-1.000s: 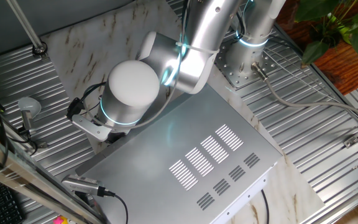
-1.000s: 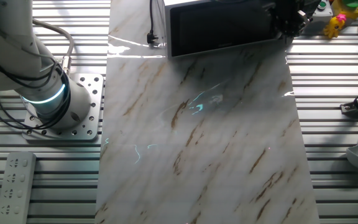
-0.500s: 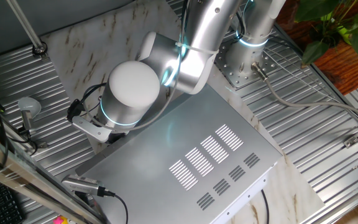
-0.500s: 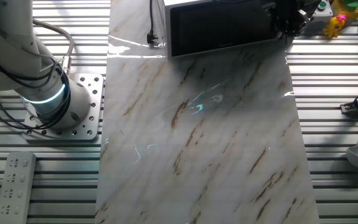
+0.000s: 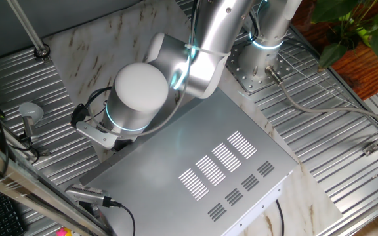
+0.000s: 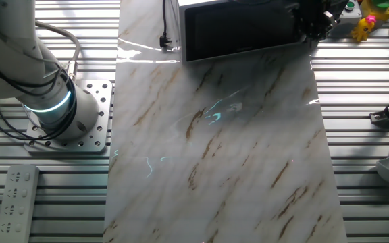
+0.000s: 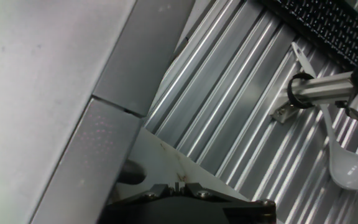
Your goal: Open the microwave door
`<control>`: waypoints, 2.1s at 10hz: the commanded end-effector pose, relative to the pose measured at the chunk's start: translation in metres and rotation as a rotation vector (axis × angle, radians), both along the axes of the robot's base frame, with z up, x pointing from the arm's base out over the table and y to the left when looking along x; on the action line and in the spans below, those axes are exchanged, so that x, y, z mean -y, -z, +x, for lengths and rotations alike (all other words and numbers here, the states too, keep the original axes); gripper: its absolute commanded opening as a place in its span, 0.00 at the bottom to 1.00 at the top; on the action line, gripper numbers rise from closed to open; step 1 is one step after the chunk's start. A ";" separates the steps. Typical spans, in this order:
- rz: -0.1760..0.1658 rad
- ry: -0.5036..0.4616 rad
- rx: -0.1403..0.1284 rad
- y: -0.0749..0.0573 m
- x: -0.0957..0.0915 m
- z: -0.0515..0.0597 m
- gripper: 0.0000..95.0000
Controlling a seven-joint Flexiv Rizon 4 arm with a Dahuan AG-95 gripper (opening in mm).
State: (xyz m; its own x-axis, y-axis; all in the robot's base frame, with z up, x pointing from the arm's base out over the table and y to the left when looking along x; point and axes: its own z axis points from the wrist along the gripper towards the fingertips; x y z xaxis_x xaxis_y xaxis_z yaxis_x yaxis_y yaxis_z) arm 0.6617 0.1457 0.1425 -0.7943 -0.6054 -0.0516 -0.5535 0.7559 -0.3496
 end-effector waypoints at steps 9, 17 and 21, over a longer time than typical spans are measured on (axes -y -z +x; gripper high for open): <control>-0.001 -0.030 -0.001 0.009 -0.014 -0.008 0.00; -0.008 -0.041 -0.007 0.009 -0.014 -0.008 0.00; -0.006 -0.037 -0.002 0.009 -0.014 -0.008 0.00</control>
